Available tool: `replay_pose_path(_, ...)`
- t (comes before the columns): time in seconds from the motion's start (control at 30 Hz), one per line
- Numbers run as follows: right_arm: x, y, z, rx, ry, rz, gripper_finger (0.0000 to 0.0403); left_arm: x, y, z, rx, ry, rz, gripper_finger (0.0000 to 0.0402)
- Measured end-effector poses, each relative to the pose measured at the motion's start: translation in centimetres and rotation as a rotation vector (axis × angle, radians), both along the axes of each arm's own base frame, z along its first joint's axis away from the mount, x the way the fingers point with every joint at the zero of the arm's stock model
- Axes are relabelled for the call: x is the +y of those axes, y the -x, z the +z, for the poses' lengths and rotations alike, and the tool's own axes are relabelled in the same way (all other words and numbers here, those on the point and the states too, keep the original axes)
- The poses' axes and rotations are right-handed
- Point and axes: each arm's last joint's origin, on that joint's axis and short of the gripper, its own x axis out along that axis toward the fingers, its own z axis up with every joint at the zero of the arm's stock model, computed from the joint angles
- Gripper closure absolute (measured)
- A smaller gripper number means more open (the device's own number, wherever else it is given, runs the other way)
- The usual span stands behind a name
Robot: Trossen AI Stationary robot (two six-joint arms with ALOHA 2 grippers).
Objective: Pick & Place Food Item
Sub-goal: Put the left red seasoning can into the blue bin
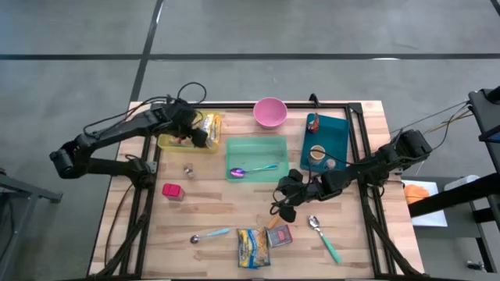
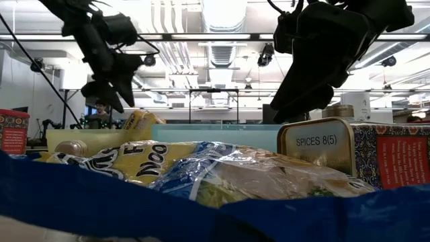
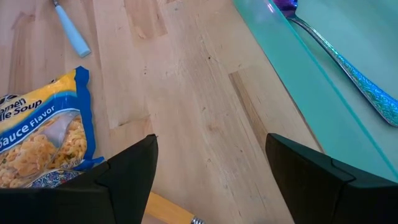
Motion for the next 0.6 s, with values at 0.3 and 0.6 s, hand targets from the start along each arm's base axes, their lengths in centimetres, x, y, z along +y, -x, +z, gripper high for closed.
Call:
replay_pose_path(0.3,0.0,0.0,0.0,-0.001,0.0,0.0,0.0108,-4.8,0.4,-0.2,0.153,0.121,-0.321,0.0177)
replay_pose_path(0.6,0.0,0.0,0.0,-0.001,0.0,0.0,0.0108,-10.2,0.2,0.5,0.299,0.142,-0.663,0.0177)
